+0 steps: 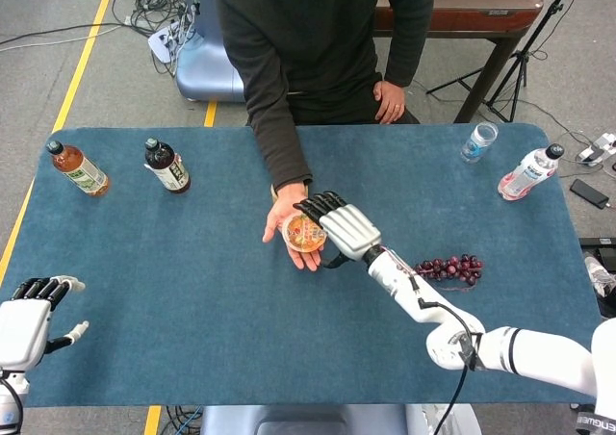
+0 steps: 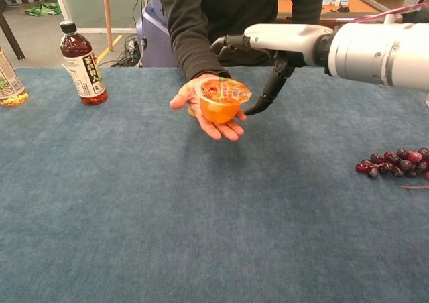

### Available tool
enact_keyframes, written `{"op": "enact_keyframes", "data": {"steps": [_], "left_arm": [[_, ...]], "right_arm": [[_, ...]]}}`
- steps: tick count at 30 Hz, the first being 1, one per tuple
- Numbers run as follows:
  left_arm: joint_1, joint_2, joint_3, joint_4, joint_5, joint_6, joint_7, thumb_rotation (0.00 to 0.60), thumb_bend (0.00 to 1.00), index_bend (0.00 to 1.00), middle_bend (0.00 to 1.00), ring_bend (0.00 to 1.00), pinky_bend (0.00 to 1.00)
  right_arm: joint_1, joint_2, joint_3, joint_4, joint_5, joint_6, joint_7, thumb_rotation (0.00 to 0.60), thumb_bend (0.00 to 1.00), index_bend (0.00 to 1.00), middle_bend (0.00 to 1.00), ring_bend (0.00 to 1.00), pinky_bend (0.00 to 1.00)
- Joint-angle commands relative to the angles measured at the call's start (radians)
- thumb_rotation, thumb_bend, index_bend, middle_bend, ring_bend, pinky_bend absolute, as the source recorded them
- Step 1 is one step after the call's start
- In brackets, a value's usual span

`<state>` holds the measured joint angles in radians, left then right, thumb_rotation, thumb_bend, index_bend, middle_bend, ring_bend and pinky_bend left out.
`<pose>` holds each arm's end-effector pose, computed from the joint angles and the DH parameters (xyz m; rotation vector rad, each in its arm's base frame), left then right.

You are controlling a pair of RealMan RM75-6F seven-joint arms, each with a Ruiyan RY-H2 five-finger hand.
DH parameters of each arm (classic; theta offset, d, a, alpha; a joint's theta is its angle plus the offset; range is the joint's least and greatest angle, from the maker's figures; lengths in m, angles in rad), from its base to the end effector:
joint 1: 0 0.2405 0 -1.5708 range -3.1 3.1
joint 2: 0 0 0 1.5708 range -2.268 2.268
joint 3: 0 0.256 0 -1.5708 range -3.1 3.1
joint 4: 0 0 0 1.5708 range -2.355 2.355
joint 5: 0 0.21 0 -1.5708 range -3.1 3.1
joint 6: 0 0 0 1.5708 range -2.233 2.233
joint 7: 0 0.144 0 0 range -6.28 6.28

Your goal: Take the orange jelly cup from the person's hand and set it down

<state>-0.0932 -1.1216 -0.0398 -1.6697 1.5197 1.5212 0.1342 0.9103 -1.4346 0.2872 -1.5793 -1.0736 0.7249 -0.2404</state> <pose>-0.2940 0.1803 0.1555 -1.4174 -0.8145 -0.8841 -0.0703 -0.3686 0.0023 2.0656 -1.0045 1.0298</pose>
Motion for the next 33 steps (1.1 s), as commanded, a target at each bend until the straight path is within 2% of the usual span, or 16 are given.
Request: {"op": "enact_keyframes", "data": {"steps": [1,12,20,26,33], "left_arm": [[0.001,-0.001,0.001,0.001,0.000,0.000,0.000,0.600,0.17,0.38,0.35,0.29,0.22],[0.006,-0.005,0.002,0.010,-0.004,0.000,-0.004,0.600,0.17,0.38,0.35,0.29,0.22],[0.012,-0.004,0.003,0.014,-0.004,0.006,-0.009,0.600,0.17,0.38,0.35,0.29,0.22],[0.013,-0.006,0.002,0.016,-0.006,0.005,-0.008,0.600,0.17,0.38,0.35,0.29,0.22],[0.013,-0.007,0.000,0.020,-0.006,0.004,-0.011,0.600,0.17,0.38,0.35,0.29,0.22]], "right_arm": [[0.031,-0.024,0.000,0.028,0.034,-0.017,-0.016,0.600,0.12,0.07,0.09,0.00,0.03],[0.112,-0.074,-0.008,0.099,0.123,-0.053,-0.031,0.600,0.13,0.07,0.12,0.00,0.03],[0.133,-0.094,-0.021,0.137,0.153,-0.050,-0.020,0.600,0.29,0.16,0.21,0.03,0.19],[0.130,-0.102,-0.027,0.149,0.142,-0.029,0.004,0.600,0.34,0.27,0.26,0.10,0.31],[0.099,-0.082,-0.023,0.124,0.082,0.016,0.063,0.600,0.35,0.33,0.30,0.14,0.36]]}}
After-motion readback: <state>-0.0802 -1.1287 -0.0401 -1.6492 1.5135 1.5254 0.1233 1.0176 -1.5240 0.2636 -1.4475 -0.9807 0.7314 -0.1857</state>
